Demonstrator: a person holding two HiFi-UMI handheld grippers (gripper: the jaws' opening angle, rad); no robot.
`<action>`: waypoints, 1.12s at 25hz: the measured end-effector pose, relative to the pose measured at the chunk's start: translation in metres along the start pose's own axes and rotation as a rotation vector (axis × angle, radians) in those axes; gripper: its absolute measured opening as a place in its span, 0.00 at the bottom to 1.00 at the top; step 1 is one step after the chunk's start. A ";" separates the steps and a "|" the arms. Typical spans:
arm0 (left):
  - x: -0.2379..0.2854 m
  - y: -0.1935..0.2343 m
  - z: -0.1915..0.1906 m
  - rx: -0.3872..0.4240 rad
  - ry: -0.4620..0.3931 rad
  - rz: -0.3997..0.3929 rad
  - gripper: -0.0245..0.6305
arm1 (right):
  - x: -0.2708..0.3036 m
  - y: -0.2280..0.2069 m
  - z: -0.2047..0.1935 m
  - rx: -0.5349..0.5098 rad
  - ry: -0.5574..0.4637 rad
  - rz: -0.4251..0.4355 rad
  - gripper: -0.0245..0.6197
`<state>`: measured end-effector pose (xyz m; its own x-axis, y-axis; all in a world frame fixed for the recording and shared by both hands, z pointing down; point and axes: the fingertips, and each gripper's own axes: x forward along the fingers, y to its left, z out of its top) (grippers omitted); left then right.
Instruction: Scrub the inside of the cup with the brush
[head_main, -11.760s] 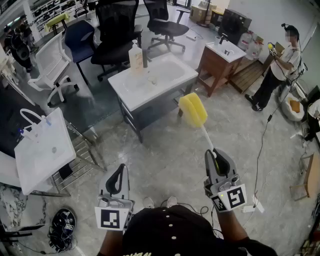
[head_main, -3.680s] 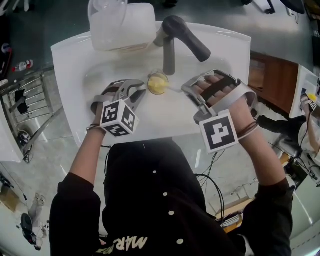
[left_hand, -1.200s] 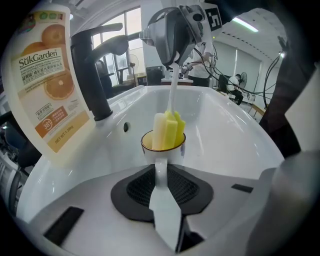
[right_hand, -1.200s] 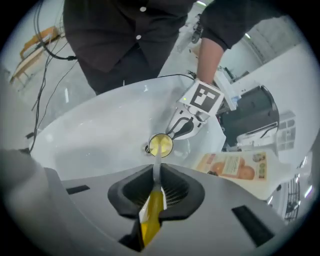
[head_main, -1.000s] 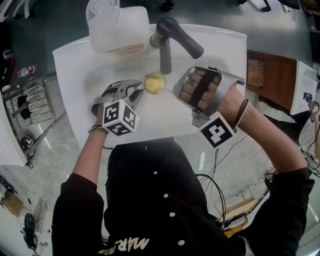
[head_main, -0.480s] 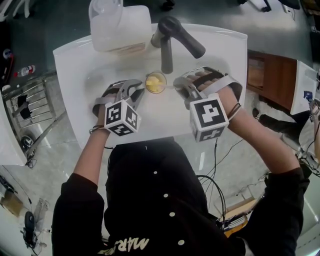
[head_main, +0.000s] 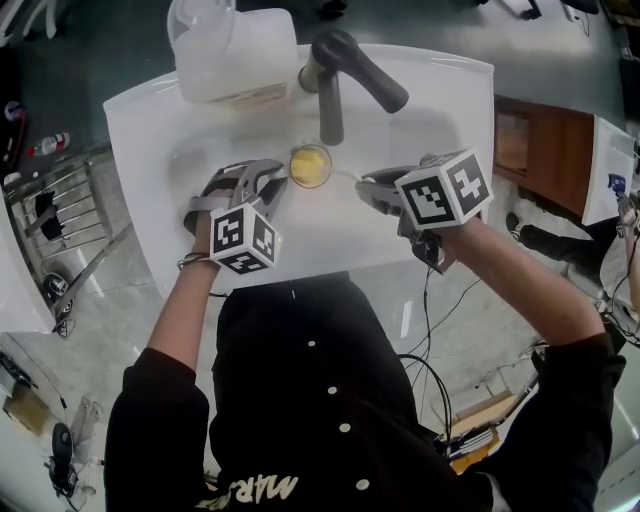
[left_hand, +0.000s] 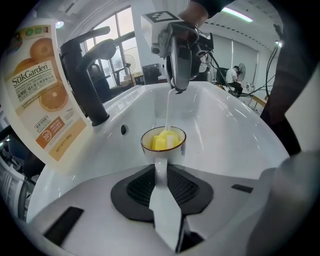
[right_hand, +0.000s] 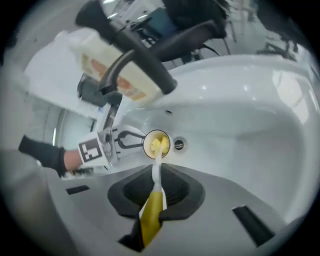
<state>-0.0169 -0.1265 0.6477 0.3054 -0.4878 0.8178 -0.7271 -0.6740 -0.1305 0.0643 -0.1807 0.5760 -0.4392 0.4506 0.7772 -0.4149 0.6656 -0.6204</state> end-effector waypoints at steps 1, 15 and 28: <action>0.000 0.000 0.000 0.001 0.002 0.001 0.18 | 0.000 0.000 -0.002 0.130 -0.032 0.034 0.12; 0.003 0.006 -0.012 -0.047 0.039 0.012 0.18 | -0.013 0.019 -0.008 0.121 -0.126 0.033 0.13; 0.003 0.007 -0.014 -0.050 0.047 0.004 0.18 | -0.040 0.032 0.004 -1.056 0.020 -0.280 0.12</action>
<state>-0.0297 -0.1249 0.6566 0.2740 -0.4634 0.8427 -0.7583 -0.6430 -0.1070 0.0654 -0.1798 0.5253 -0.4190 0.2067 0.8842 0.3987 0.9167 -0.0254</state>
